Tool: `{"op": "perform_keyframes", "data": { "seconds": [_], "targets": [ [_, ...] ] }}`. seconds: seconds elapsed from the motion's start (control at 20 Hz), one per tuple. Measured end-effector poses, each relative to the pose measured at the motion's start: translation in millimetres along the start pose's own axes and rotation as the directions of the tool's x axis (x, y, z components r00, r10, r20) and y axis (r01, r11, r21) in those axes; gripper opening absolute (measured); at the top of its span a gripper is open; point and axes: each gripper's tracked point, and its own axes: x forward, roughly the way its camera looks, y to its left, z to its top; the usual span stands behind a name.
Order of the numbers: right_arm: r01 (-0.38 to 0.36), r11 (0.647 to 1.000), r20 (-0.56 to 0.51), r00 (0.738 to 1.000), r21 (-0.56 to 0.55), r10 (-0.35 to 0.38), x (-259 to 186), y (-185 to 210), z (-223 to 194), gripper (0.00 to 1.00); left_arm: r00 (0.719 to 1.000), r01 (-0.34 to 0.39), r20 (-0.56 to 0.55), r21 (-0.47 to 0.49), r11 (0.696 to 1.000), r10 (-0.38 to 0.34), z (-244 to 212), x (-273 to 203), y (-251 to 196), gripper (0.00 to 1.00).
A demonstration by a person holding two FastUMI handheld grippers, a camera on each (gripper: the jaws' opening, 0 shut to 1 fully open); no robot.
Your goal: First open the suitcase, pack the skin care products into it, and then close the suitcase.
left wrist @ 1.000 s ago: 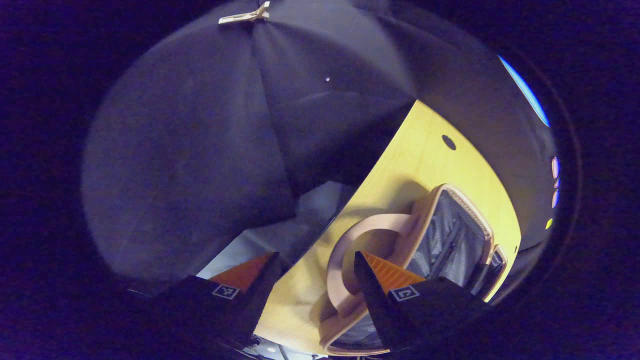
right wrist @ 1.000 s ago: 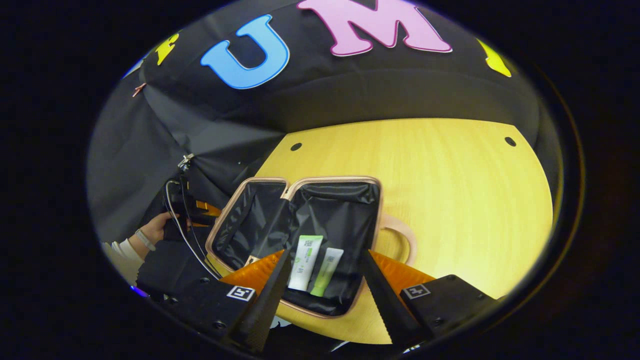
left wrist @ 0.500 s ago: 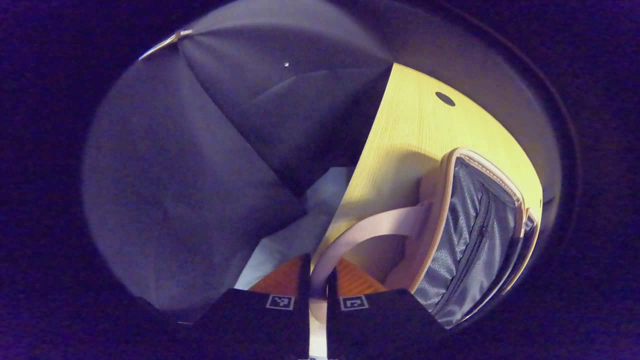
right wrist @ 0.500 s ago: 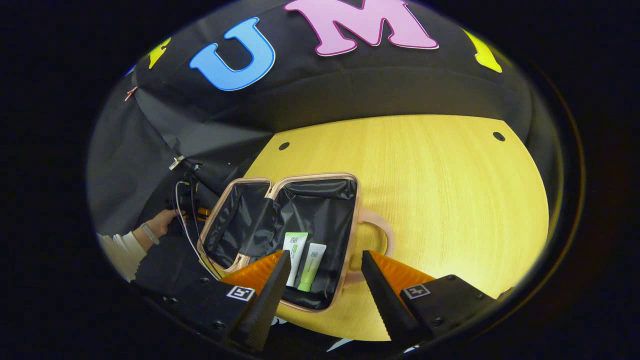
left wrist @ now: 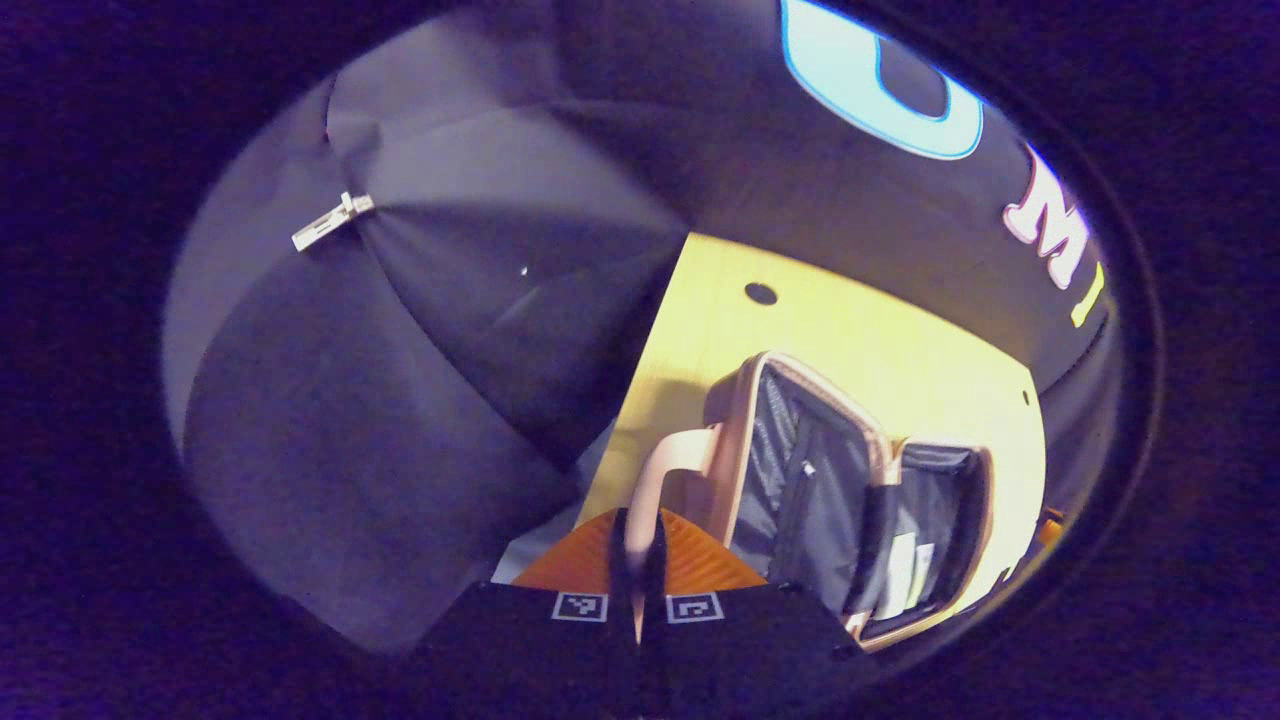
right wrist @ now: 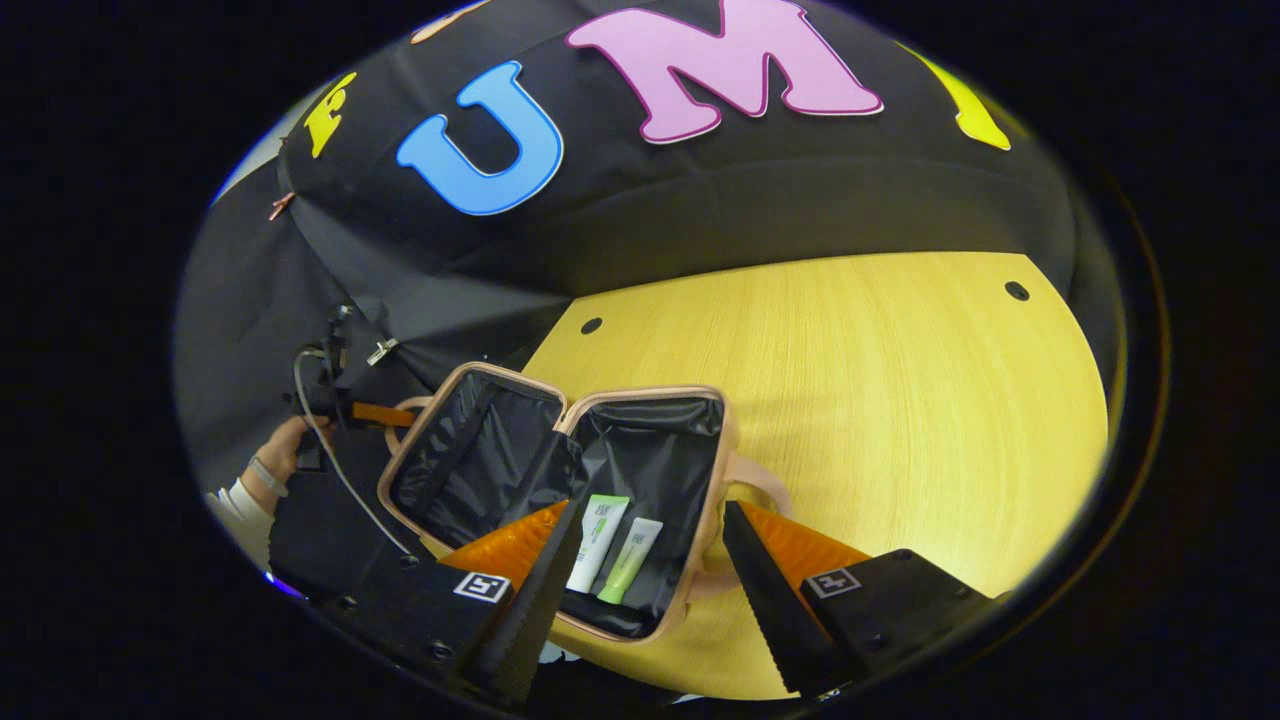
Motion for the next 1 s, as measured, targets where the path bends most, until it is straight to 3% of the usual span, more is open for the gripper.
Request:
{"op": "perform_keyframes", "data": {
  "seconds": [0.15, 0.35, 0.5, 0.6, 0.7, 0.85, 0.95, 1.0],
  "targets": [
    [0.003, 1.000, 0.035, 0.999, 0.013, -0.004, -17, -20, 14, 0.90, 0.981, 0.171, 0.104, -0.039, 0.984, -0.166, 31, -63, -70, 0.06],
    [0.019, 0.999, 0.068, 0.997, 0.038, -0.022, -43, -56, 29, 0.91, 0.908, 0.396, 0.158, -0.029, 0.918, -0.387, 49, -121, -178, 0.06],
    [0.058, 0.997, 0.115, 0.991, 0.054, -0.064, -69, -87, 38, 0.91, 0.823, 0.561, 0.076, 0.052, 0.826, -0.564, 30, -150, -283, 0.07],
    [0.108, 0.993, 0.141, 0.983, 0.045, -0.113, -85, -109, 40, 0.90, 0.773, 0.632, -0.005, 0.105, 0.768, -0.635, -4, -142, -341, 0.06],
    [0.138, 0.990, 0.170, 0.975, 0.038, -0.142, -104, -122, 42, 0.90, 0.775, 0.631, -0.064, 0.113, 0.767, -0.628, -41, -107, -394, 0.07],
    [0.168, 0.984, 0.197, 0.964, 0.057, -0.176, -126, -133, 40, 0.90, 0.835, 0.550, -0.147, 0.224, 0.804, -0.530, -110, -39, -445, 0.07],
    [0.182, 0.980, 0.220, 0.956, 0.080, -0.195, -147, -140, 37, 0.90, 0.852, 0.507, -0.263, 0.198, 0.839, -0.453, -163, -2, -453, 0.07],
    [0.191, 0.978, 0.224, 0.953, 0.086, -0.206, -157, -144, 33, 0.90, 0.844, 0.507, -0.302, 0.180, 0.843, -0.444, -179, 7, -456, 0.07]
  ]
}}
